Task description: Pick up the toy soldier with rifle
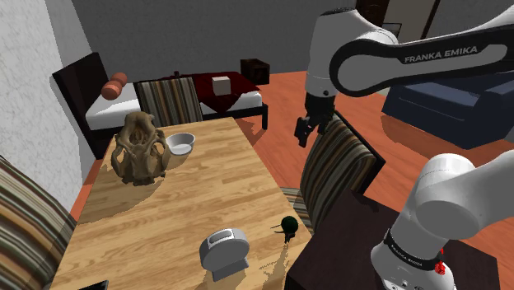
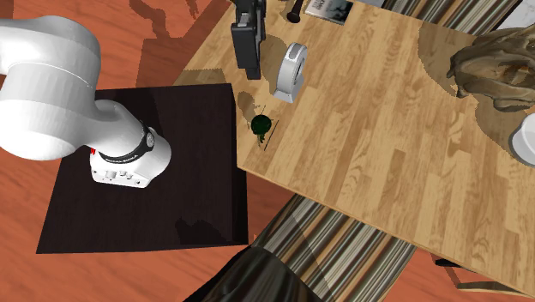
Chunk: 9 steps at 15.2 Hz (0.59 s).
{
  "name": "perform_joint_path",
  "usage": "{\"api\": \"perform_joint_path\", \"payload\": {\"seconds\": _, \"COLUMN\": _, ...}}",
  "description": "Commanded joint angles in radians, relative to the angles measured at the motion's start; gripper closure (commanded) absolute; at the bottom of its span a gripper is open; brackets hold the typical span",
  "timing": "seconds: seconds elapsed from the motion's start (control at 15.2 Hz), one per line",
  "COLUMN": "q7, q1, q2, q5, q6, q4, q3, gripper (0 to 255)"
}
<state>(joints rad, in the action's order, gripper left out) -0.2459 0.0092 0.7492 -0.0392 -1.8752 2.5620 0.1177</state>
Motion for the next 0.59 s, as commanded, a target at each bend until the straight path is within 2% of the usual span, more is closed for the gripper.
{"api": "perform_joint_path", "payload": {"seconds": 0.0, "q7": -0.026, "q1": 0.003, "q2": -0.019, "q5": 0.009, "q6": -0.057, "q4": 0.05, "q3": 0.016, "gripper": 0}}
{"api": "perform_joint_path", "payload": {"seconds": 0.53, "q7": -0.132, "q1": 0.012, "q2": -0.168, "q5": 0.037, "q6": -0.311, "q4": 0.206, "q3": 0.085, "gripper": 0}}
